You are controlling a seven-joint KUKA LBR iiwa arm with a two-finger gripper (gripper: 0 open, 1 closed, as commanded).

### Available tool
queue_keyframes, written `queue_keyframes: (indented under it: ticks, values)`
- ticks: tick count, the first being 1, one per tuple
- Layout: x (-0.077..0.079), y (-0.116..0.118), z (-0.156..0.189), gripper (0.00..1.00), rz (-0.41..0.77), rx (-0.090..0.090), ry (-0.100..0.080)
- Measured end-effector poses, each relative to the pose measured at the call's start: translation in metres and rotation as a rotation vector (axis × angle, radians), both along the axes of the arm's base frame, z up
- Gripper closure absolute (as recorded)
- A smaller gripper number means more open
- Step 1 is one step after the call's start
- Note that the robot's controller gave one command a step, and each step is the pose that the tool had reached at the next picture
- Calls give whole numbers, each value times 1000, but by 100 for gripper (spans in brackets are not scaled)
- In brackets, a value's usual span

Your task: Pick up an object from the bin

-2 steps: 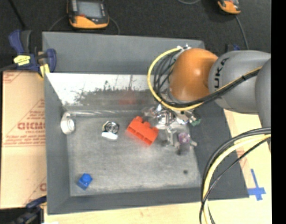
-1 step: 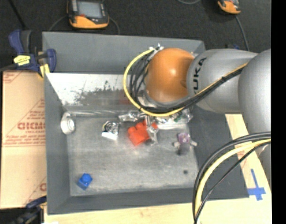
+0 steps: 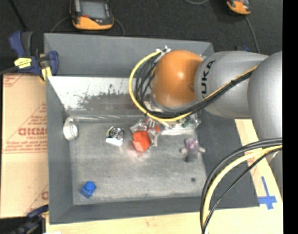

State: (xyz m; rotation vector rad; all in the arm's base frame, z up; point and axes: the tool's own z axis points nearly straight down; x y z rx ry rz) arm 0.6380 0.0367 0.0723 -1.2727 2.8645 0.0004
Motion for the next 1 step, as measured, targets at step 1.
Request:
queue_keyframes:
  ticks: [1]
  values:
    - [-25,-12,135,100,-38,-2,-6]
